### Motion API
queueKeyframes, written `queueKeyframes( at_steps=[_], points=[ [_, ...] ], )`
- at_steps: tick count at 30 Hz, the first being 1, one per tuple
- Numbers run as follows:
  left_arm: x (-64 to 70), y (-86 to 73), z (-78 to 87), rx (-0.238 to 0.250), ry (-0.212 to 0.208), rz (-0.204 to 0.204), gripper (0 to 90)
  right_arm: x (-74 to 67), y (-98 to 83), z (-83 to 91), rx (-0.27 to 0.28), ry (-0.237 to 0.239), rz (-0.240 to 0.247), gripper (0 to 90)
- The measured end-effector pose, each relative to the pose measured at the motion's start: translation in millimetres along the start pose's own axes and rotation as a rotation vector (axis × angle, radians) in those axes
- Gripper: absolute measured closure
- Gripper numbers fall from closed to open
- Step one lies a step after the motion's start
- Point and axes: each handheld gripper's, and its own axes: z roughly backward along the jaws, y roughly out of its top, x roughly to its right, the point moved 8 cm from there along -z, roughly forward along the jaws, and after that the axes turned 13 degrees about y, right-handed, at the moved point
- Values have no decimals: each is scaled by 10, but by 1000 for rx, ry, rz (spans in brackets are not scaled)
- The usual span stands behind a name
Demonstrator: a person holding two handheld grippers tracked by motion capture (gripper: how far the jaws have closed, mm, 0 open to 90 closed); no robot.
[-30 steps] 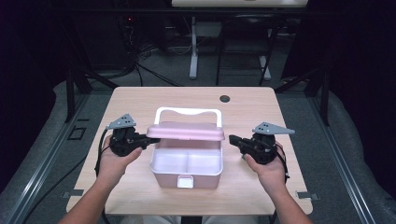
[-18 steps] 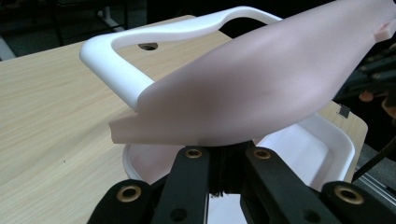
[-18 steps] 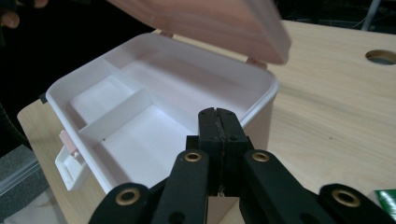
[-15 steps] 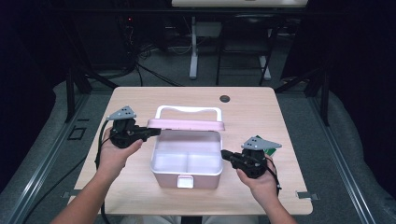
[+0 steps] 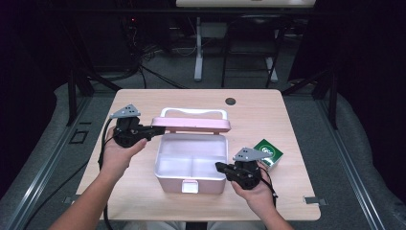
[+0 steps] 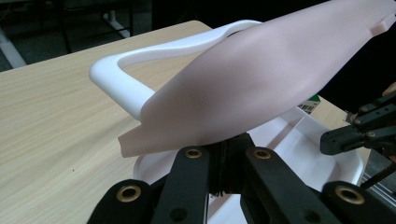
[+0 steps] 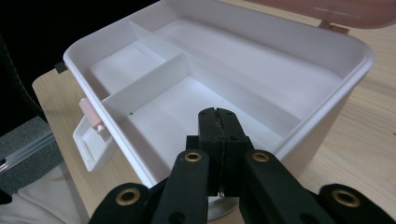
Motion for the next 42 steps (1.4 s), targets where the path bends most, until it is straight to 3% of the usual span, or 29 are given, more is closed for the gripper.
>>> queueKeyframes(
  at_steps=[11,28,42],
  points=[
    [-29,48,-19,-9,5,1,900,-58,-59,-69,-39,3,26,900],
    [-71,165,-90,-14,21,2,899,-29,-85,-1,-45,8,14,900],
    [-221,154,-235,-47,73,16,897,-29,-90,5,-35,12,7,900]
  ],
)
